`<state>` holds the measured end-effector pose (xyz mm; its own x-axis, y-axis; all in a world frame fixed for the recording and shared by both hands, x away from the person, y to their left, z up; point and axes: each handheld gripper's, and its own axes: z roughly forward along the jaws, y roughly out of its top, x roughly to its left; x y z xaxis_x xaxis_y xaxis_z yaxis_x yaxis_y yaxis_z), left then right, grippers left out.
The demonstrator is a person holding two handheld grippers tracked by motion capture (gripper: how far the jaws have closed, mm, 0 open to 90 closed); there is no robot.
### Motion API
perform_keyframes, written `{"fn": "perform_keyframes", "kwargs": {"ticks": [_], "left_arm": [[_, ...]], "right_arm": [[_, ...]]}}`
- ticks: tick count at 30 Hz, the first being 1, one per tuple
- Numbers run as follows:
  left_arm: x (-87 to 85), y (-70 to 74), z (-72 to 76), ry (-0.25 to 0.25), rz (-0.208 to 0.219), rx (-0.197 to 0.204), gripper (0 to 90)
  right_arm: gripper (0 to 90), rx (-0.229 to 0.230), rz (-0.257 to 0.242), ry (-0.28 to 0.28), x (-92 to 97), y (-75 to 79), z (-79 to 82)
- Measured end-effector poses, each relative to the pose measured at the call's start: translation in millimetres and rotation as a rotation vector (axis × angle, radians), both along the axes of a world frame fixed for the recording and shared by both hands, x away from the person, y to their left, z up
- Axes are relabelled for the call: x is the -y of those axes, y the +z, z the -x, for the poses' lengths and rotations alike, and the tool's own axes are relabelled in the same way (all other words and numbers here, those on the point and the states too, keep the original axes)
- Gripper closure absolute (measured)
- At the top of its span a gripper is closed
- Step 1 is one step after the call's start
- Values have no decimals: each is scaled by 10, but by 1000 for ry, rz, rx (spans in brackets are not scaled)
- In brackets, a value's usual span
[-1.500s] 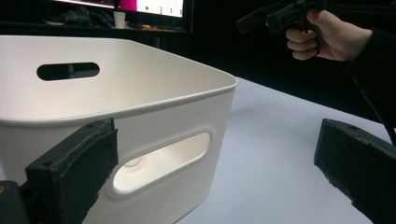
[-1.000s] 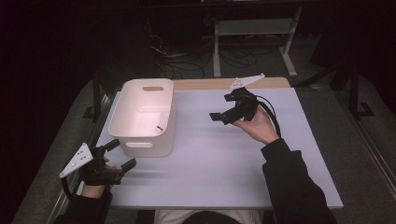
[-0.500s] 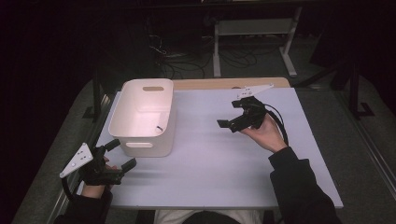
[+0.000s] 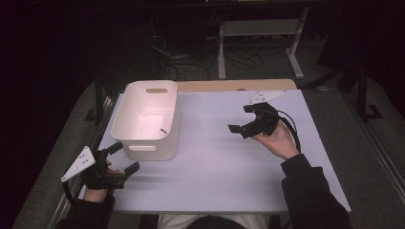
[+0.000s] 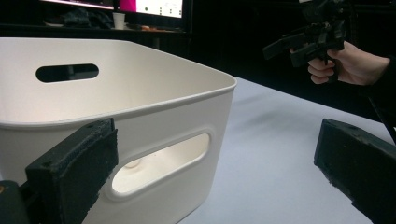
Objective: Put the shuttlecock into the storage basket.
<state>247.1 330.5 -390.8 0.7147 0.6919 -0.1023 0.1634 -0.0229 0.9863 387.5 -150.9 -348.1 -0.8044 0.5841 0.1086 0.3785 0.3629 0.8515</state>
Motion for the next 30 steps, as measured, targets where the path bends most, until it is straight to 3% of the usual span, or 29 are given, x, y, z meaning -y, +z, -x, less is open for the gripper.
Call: {"fn": "perform_keyframes", "kwargs": {"ticks": [30], "left_arm": [[7, 0, -2, 1, -1, 2, 0]], "right_arm": [[0, 6, -14, -64, 403, -334, 288]]}}
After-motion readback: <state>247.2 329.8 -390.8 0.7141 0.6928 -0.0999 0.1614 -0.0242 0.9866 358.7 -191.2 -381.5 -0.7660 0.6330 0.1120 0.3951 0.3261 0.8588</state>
